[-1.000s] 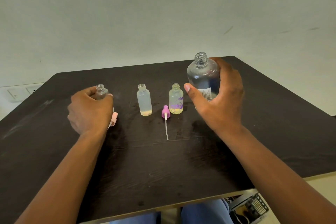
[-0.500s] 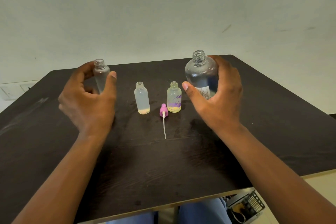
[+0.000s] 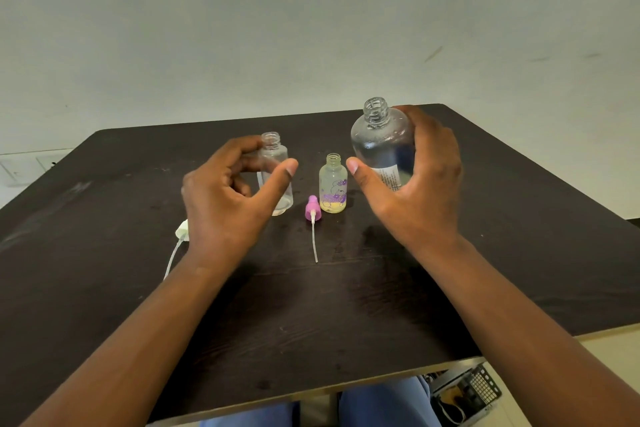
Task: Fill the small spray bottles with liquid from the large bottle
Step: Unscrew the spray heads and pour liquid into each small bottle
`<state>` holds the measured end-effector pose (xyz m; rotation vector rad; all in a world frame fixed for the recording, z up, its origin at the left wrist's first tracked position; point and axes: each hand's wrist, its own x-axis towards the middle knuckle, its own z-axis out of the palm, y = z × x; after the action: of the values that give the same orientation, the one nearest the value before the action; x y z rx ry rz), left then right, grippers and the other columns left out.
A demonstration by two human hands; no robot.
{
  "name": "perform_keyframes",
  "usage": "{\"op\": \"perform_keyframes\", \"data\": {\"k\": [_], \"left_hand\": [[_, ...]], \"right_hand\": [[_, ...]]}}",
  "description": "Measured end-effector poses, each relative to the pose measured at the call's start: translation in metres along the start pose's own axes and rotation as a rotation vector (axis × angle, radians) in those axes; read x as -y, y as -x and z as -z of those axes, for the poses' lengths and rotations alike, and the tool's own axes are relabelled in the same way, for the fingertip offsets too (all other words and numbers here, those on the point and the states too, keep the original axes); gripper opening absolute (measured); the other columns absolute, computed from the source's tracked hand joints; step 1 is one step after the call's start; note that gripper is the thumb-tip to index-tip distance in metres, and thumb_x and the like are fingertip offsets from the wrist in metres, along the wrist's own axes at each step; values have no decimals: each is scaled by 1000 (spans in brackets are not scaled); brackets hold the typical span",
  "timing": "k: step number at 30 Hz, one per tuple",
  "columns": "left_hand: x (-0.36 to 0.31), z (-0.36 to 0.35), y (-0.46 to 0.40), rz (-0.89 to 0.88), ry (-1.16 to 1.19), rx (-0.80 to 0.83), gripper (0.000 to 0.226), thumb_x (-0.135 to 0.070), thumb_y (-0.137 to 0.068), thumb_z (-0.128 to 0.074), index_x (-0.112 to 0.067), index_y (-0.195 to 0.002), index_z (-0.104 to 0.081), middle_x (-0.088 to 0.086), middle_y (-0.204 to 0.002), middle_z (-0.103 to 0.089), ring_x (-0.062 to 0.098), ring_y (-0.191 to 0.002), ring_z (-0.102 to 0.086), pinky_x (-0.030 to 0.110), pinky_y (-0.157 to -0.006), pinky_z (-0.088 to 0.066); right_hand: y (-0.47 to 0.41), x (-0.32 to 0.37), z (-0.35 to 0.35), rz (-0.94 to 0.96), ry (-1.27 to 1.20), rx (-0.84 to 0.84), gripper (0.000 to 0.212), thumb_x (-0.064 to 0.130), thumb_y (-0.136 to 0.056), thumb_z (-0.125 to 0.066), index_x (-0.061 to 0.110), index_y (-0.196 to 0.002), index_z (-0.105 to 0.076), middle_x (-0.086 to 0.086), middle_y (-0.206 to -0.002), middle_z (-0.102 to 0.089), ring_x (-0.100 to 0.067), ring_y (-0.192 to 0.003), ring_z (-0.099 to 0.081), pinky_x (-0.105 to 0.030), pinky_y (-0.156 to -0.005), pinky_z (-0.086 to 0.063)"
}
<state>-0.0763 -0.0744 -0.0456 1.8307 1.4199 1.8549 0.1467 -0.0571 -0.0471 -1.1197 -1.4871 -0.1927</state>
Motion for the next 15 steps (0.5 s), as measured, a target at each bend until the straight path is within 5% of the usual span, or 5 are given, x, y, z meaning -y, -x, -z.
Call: {"op": "perform_keyframes", "data": {"k": [9, 15], "left_hand": [[5, -11, 9, -36, 16, 164, 43, -50, -85, -80, -28, -121, -73, -17, -103, -78, 11, -40, -44, 23, -44, -40], [4, -17, 13, -24, -10, 199, 47, -55, -82, -79, -25, -118, -76, -22, -102, -77, 10, -40, -49, 17, -48, -43]], "right_hand": [[0, -2, 1, 82, 46, 46, 73, 48, -79, -85, 7, -134, -62, -7, -120, -68, -24, -104, -58, -45, -89, -53], [-1, -6, 1, 131, 114, 53, 74, 46, -75, -85, 13, -138, -64, -3, -121, -69, -28, -110, -62, -38, -94, -45]]}}
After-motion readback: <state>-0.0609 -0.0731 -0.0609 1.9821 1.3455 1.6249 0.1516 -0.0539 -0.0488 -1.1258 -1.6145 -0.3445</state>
